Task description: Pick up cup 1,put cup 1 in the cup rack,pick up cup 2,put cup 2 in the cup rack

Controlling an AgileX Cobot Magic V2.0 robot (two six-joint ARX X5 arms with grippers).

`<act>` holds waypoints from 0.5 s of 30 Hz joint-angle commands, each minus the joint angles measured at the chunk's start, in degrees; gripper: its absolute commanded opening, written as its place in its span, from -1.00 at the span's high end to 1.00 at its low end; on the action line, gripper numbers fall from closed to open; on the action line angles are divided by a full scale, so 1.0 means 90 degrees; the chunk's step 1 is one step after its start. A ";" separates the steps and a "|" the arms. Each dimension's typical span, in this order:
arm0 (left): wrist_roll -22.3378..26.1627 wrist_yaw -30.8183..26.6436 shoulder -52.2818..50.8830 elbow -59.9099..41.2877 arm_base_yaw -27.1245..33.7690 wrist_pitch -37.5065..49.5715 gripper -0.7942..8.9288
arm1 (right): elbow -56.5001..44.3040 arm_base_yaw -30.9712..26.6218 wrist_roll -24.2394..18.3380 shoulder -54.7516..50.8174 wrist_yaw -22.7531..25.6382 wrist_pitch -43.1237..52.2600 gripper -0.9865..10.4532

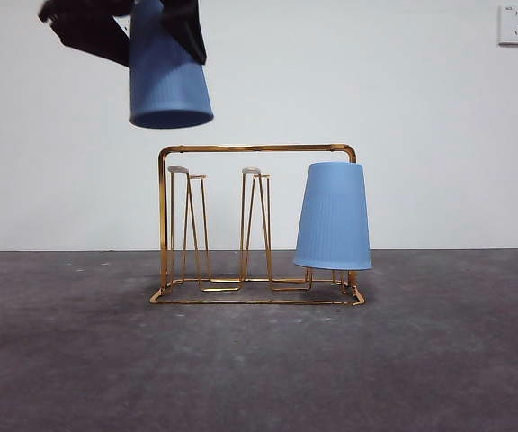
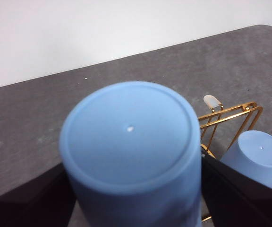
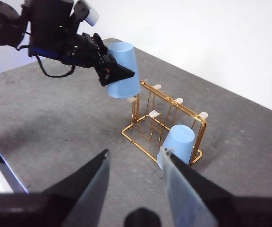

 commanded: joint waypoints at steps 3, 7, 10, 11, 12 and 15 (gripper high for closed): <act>0.0092 0.0049 0.0357 -0.0034 0.0102 0.0221 0.85 | -0.0002 -0.0002 0.0112 -0.0017 0.0027 0.0041 0.50; 0.0097 0.0049 0.0678 -0.0034 0.0180 0.0279 0.85 | -0.0002 -0.0002 0.0146 -0.0015 0.0061 0.0046 0.50; 0.0095 0.0073 0.0886 -0.0034 0.0199 0.0408 0.85 | -0.0002 -0.0002 0.0148 -0.0017 0.0175 0.0039 0.50; 0.0092 0.0073 0.0947 -0.0034 0.0202 0.0442 0.85 | -0.0002 -0.0002 0.0148 -0.0017 0.0187 0.0039 0.50; 0.0095 0.0068 0.1005 -0.0034 0.0202 0.0449 0.85 | -0.0002 -0.0002 0.0148 -0.0017 0.0189 0.0041 0.50; 0.0095 0.0070 0.1180 -0.0034 0.0202 0.0471 0.85 | -0.0002 -0.0002 0.0146 -0.0017 0.0192 0.0041 0.50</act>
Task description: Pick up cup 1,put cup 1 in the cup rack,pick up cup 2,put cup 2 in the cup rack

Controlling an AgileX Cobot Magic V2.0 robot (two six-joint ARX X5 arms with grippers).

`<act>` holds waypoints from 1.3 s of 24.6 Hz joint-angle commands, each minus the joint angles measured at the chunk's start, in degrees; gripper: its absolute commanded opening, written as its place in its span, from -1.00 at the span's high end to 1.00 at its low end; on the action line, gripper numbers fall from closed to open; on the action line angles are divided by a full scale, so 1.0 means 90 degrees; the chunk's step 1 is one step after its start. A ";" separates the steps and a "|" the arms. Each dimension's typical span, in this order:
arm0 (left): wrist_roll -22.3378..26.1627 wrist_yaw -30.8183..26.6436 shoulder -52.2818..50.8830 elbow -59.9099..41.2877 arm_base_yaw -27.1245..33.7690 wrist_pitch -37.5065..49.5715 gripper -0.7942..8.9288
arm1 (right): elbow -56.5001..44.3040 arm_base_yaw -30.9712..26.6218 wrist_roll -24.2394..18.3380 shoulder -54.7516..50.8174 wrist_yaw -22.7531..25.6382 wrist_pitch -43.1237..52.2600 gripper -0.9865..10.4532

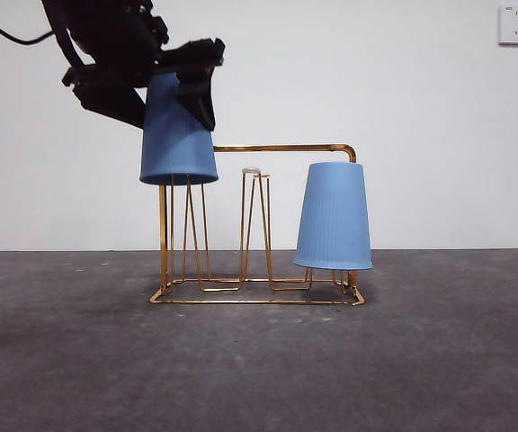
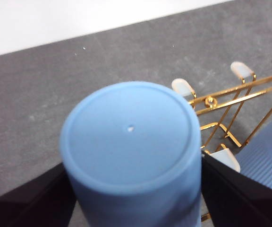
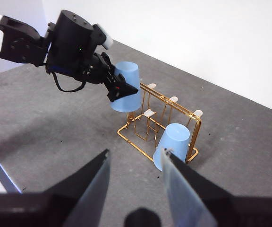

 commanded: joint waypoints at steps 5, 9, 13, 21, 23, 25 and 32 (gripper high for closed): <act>0.0049 0.0005 0.0457 -0.0034 0.0007 0.0109 0.85 | -0.0002 -0.0002 0.0073 -0.0015 0.0126 0.0039 0.50; 0.0044 0.0005 0.0736 -0.0034 0.0007 0.0138 0.85 | -0.0002 -0.0002 0.0070 -0.0015 0.0141 0.0036 0.50; -0.0044 0.0010 0.1013 -0.0034 0.0007 0.0202 0.85 | -0.0002 -0.0002 0.0068 -0.0015 0.0148 0.0039 0.50; -0.0114 0.0056 0.1472 -0.0034 0.0007 0.0250 0.85 | -0.0002 -0.0002 0.0066 -0.0015 0.0270 0.0036 0.50; -0.0119 0.0051 0.1574 -0.0034 0.0007 0.0124 0.85 | -0.0002 -0.0002 0.0066 -0.0015 0.0299 0.0039 0.50; -0.0153 0.0053 0.1651 -0.0034 0.0007 0.0083 0.85 | -0.0002 -0.0002 0.0058 -0.0015 0.0313 0.0039 0.50; -0.0335 0.0102 0.1651 -0.0034 0.0044 -0.0323 0.31 | -0.0002 -0.0002 0.0022 -0.0015 0.0311 0.0036 0.50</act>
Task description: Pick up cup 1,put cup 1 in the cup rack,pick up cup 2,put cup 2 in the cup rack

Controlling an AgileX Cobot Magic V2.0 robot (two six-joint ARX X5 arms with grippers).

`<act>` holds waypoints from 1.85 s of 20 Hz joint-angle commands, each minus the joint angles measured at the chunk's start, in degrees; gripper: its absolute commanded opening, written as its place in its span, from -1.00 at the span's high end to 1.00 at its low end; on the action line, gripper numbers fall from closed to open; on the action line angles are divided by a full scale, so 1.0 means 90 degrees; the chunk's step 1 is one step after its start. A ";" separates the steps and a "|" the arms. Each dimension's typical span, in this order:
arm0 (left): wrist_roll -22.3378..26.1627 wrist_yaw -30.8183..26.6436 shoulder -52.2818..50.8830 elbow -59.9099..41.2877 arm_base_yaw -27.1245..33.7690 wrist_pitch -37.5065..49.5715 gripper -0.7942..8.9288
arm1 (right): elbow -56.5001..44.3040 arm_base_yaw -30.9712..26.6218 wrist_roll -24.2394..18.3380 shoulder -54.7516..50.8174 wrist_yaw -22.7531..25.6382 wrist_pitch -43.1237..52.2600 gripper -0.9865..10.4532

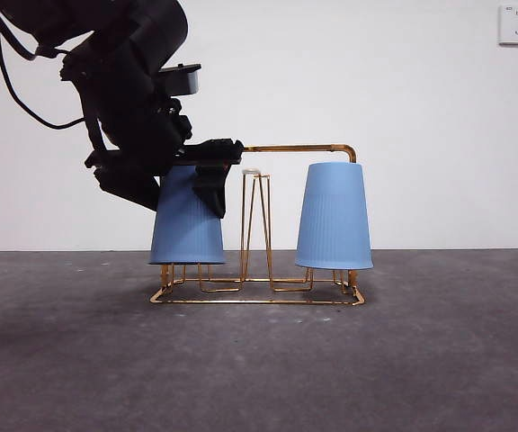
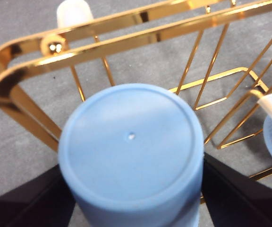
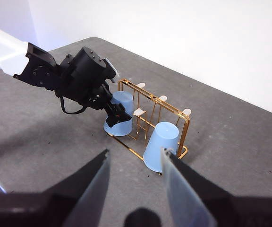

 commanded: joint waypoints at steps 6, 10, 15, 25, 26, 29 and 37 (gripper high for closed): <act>-0.0131 0.0129 0.0211 -0.0097 0.0032 -0.0903 -0.22 | -0.0002 -0.0002 0.0019 -0.0015 0.0002 0.0036 0.50; -0.0131 0.0287 0.0129 -0.0095 0.0032 -0.1095 -0.22 | -0.0002 -0.0002 0.0017 -0.0015 0.0002 0.0015 0.50; -0.0129 0.0369 -0.0243 -0.0090 0.0024 -0.1625 -0.22 | -0.0002 -0.0002 0.0015 -0.0015 0.0005 -0.0109 0.50; -0.0231 0.1426 -0.2157 -0.0090 -0.0102 -0.3917 -0.19 | -0.0002 -0.0002 0.0022 0.0015 0.0002 -0.0556 0.50; -0.0228 0.1673 -0.2412 -0.0090 -0.0143 -0.4102 -0.19 | -0.0002 -0.0002 0.0024 0.0036 0.0002 -0.0663 0.50; -0.0255 0.2436 -0.3247 -0.0090 -0.0248 -0.4656 -0.19 | -0.0002 -0.0002 0.0024 0.0090 0.0002 -0.1003 0.50; -0.0612 0.3385 -0.5435 -0.0090 -0.0362 -0.5729 -0.16 | -0.0002 -0.0002 0.0211 0.0367 0.0000 -0.1851 0.50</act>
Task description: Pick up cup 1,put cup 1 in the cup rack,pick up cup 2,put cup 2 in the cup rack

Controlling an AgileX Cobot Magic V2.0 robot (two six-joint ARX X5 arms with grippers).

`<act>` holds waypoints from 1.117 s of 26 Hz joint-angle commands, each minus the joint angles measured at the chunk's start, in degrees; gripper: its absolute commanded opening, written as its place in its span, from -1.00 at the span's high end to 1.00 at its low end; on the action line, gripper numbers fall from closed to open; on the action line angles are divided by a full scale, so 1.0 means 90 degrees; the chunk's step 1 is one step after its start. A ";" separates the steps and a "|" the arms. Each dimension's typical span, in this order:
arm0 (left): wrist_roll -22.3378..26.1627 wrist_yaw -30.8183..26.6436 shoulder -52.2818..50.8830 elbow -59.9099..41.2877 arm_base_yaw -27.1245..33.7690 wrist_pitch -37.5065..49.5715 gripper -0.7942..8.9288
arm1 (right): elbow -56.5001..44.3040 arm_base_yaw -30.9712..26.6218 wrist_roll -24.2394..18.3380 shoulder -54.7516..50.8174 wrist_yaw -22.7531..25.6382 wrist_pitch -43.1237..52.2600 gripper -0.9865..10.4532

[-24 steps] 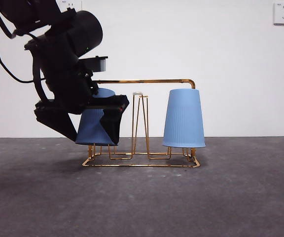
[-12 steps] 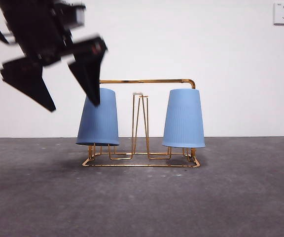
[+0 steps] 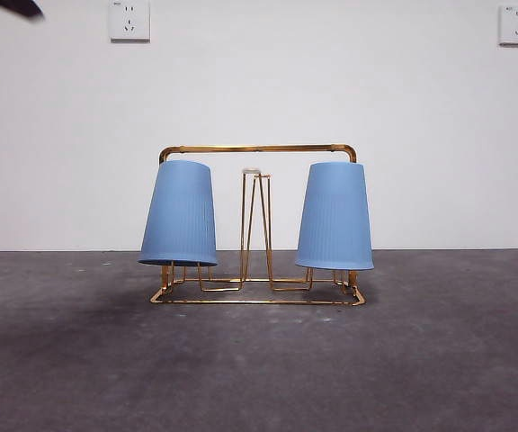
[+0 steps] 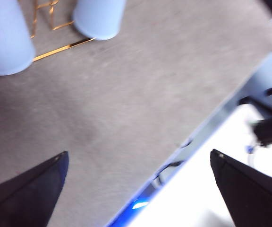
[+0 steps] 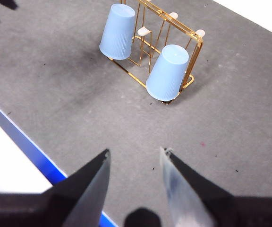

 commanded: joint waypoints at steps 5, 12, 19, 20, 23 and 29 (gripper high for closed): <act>-0.0233 0.0097 -0.0775 -0.0012 -0.0027 -0.0129 0.43 | -0.0002 -0.0002 0.0274 0.0143 0.0002 -0.0134 0.51; -0.0228 0.0092 -0.1044 -0.0012 -0.0027 -0.0189 0.85 | -0.0002 -0.0002 0.0274 0.0199 -0.0007 -0.0143 0.85; -0.0211 0.0092 -0.1047 -0.0012 -0.0027 -0.0211 0.85 | -0.0002 -0.0002 0.0325 0.0204 -0.0005 -0.0143 0.85; -0.0194 0.0092 -0.1047 -0.0012 -0.0027 -0.0211 0.85 | -0.0002 -0.0002 0.0325 0.0204 0.0002 -0.0143 0.85; -0.0197 0.0092 -0.1047 -0.0012 -0.0027 -0.0214 0.85 | -0.0002 -0.0002 0.0449 0.0204 0.0002 -0.0143 0.82; -0.0199 0.0090 -0.1044 -0.0012 -0.0027 -0.0216 0.84 | -0.0002 -0.0002 0.0461 0.0204 0.0010 -0.0143 0.82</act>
